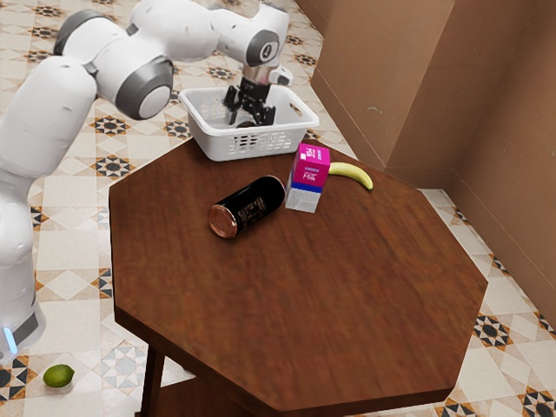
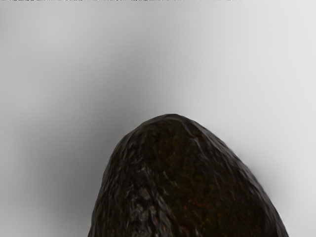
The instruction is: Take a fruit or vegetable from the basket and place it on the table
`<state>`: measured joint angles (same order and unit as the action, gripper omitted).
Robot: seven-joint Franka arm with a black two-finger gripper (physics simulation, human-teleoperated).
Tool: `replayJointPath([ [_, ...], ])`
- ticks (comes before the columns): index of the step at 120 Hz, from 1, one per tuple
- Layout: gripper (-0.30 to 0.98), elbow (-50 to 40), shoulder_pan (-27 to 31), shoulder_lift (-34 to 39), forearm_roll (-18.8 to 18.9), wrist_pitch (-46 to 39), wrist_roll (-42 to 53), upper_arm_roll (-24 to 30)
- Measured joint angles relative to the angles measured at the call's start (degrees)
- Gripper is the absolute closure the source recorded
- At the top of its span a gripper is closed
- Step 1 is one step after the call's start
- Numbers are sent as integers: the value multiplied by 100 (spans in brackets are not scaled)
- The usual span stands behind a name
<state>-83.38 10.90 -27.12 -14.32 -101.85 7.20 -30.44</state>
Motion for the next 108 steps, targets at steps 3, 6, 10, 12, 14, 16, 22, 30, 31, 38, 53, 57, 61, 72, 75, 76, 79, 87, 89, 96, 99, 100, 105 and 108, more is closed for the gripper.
replayJointPath([
  [3, 0, 28, 16, -50, -20, -12, 0, 5],
  [6, 0, 45, 26, -88, -39, -23, 1, 8],
  [10, 0, 60, 34, -121, -63, -36, 1, 7],
  [12, 0, 66, 39, -133, -73, -41, 1, 8],
  [14, 0, 71, 40, -144, -81, -47, 2, 10],
  [16, 0, 74, 41, -159, -94, -52, 2, 10],
  [22, 4, 87, 38, -191, -133, -63, 2, 12],
  [30, 17, 96, 9, -210, -162, -76, 4, 13],
  [31, 18, 97, 5, -211, -164, -77, 4, 14],
  [38, 28, 99, -23, -217, -172, -87, 3, 19],
  [53, 38, 96, -45, -218, -157, -108, -7, 80],
  [57, 36, 97, -50, -212, -151, -111, -12, 86],
  [61, 34, 100, -56, -183, -150, -111, -12, 87],
  [72, 36, 103, -70, 45, -139, -89, 8, 58],
  [75, 37, 103, -72, 144, -134, -82, 13, 45],
  [76, 37, 104, -73, 174, -132, -79, 15, 42],
  [79, 39, 106, -83, 274, -126, -73, 19, 31],
  [87, 54, 164, -165, 544, -47, -42, 28, 20],
  [89, 57, 234, -208, 601, -9, -18, 29, 19],
  [96, 61, 513, -401, 737, 97, 71, 30, 20],
  [99, 61, 673, -523, 768, 133, 114, 31, 19],
  [100, 61, 722, -566, 775, 143, 128, 32, 20],
  [105, 62, 934, -794, 799, 208, 194, 33, 25],
  [108, 62, 1054, -984, 801, 248, 227, 34, 29],
])
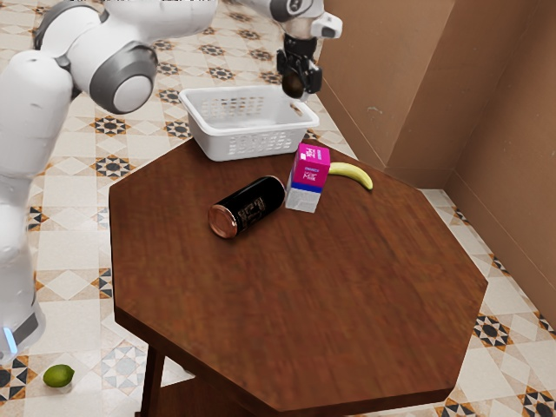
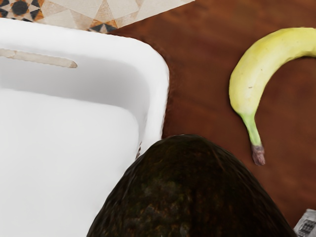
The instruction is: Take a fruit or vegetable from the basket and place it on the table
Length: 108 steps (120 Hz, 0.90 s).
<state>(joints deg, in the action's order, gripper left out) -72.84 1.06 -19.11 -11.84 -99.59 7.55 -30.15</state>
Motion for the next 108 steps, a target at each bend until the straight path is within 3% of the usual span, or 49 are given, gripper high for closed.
replayJointPath([
  [40, 61, 605, -1901, -186, 154, 139, 22, 155],
  [56, 61, 1136, -2028, -726, 158, -25, 29, 678],
  [80, 60, 1463, -1952, -1242, 156, -192, 32, 911],
  [108, 18, 1441, -2001, -1275, 56, -234, 46, 924],
])
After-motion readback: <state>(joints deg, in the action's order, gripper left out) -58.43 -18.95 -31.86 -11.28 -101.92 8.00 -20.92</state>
